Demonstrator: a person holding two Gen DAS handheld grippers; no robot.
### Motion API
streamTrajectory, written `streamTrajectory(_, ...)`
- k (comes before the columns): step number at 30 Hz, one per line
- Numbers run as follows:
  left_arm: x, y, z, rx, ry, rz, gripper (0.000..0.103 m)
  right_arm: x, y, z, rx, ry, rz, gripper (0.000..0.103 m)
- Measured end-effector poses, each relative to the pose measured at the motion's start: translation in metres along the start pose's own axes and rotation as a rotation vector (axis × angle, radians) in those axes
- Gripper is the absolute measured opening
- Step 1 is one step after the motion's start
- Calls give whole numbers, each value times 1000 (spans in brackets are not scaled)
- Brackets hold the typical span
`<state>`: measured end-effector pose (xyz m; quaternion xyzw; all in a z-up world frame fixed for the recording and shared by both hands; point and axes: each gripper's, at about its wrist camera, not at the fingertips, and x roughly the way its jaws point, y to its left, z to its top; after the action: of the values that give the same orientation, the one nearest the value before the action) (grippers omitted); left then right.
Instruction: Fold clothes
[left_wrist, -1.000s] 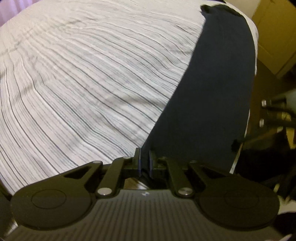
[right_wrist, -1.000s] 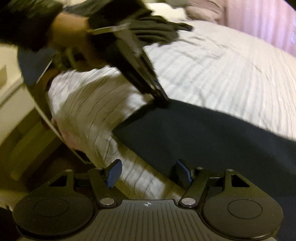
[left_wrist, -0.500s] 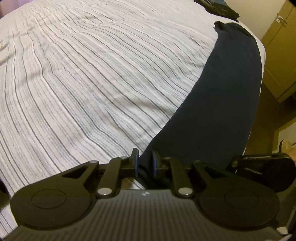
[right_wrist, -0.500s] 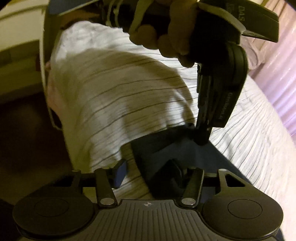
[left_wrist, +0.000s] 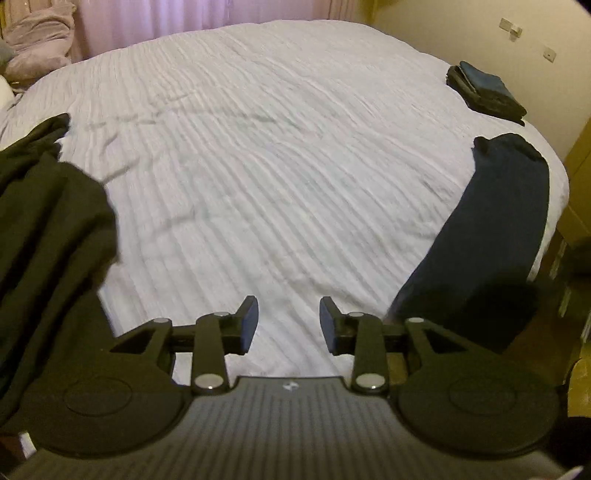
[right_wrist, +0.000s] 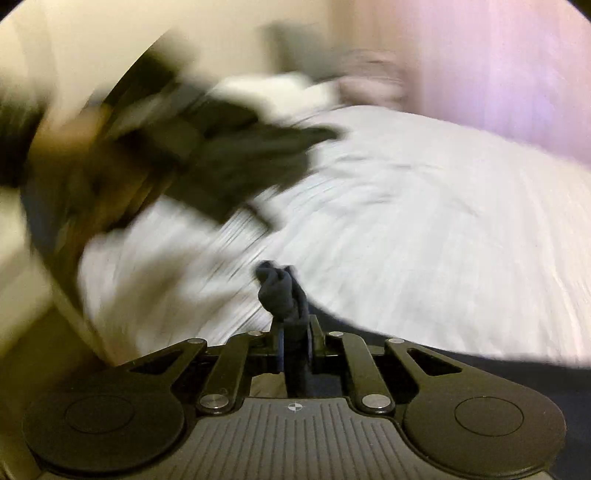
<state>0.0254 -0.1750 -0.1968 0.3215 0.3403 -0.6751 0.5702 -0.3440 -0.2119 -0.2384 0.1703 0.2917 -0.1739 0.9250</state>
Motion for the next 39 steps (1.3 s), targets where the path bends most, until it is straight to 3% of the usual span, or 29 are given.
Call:
streamTrajectory(4,21,-52,26,66,26,-66,31,-71,-95,13,268,-112,-125,9)
streamTrajectory(6,38,-88,42,114,31,-119,33,-104,-151,1,412,-153,-189,9)
streamTrajectory(11,83,-183,83,243,39,-235,36,-151,-286,-77,755,-185,-323,9)
streamTrajectory(15,115,-246,105,331,56,-295,36,-159,-356,-132,905,-121,-332,9)
streamTrajectory(21,149,-282,112,414,104,-304,38,-165,-387,-148,928,-117,-282,9)
streamTrajectory(26,176,-301,114,477,148,-297,38,-180,-399,-161,990,-166,-325,9)
streamTrajectory(32,200,-300,108,543,204,-271,35,-185,-408,-172,1034,-157,-301,10)
streamTrajectory(39,212,-288,104,552,219,-303,36,-190,-376,-156,1042,-158,-395,12)
